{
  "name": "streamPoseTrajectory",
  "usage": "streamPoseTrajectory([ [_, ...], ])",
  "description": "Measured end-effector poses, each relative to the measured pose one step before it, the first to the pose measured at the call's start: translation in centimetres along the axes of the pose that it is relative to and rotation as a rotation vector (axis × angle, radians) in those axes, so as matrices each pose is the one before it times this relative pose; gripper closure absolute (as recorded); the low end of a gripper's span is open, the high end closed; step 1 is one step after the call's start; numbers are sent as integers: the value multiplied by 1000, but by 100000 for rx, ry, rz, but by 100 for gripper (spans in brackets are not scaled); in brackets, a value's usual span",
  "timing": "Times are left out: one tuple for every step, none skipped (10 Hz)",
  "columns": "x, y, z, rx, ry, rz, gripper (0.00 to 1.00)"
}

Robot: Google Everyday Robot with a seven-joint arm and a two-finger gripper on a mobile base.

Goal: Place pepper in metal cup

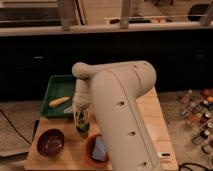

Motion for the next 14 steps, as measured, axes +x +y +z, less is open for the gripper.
streamPoseTrajectory([
  [68, 102, -29, 287, -173, -272, 20],
  [47, 50, 5, 196, -160, -235, 20],
  [36, -7, -8, 114, -56, -230, 20],
  [55, 33, 17, 172, -76, -237, 20],
  [36, 68, 23, 101, -122, -128, 20],
  [17, -12, 4, 74, -99, -228, 20],
  [12, -21, -8, 47, -26, -169, 20],
  [3, -19, -56, 217, 105, -247, 20],
  [10, -30, -42, 458, 151, -343, 20],
  [-26, -38, -105, 487, 278, -330, 20],
  [-30, 53, -142, 899, 395, -446, 20],
  [-28, 58, -66, 217, 175, -27, 20],
  [-2, 113, 9, 92, -26, 161, 20],
  [-13, -31, -26, 5, 56, -70, 20],
])
